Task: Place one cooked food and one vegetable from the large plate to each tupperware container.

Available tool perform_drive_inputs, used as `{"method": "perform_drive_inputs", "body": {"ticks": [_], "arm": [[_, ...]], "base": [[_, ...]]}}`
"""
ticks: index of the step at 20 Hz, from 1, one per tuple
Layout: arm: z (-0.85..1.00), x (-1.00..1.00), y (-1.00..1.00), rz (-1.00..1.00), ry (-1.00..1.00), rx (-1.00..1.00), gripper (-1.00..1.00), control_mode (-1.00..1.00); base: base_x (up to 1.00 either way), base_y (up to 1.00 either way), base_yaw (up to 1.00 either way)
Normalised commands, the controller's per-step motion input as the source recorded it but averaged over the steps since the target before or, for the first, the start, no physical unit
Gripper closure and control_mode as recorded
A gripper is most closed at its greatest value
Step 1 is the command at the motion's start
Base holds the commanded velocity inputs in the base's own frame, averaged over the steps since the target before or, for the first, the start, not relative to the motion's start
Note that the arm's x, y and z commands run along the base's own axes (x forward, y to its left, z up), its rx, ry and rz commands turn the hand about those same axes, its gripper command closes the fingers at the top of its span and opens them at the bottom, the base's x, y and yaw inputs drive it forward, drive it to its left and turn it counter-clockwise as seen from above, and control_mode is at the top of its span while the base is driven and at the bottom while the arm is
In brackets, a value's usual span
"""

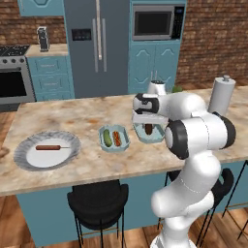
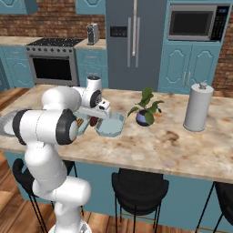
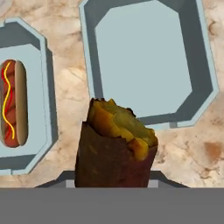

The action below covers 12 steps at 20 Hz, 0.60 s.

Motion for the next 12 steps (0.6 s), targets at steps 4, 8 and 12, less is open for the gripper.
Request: {"method": "perform_drive_inputs", "body": {"ticks": [4,8,12], "arm": [[-0.33,0.88,-0.36,0.19,0.02,0.0,1.0,-1.0],[-0.12,0.92,-0.03,0.18,0.12,0.0,1.0,-1.0],[-0.22,0.76,0.01,0.11,0.09,0.0,1.0,-1.0]], "base": [[0.0,0.0,0.0],[0.0,0.0,0.0],[0.0,0.0,0.0]]}}
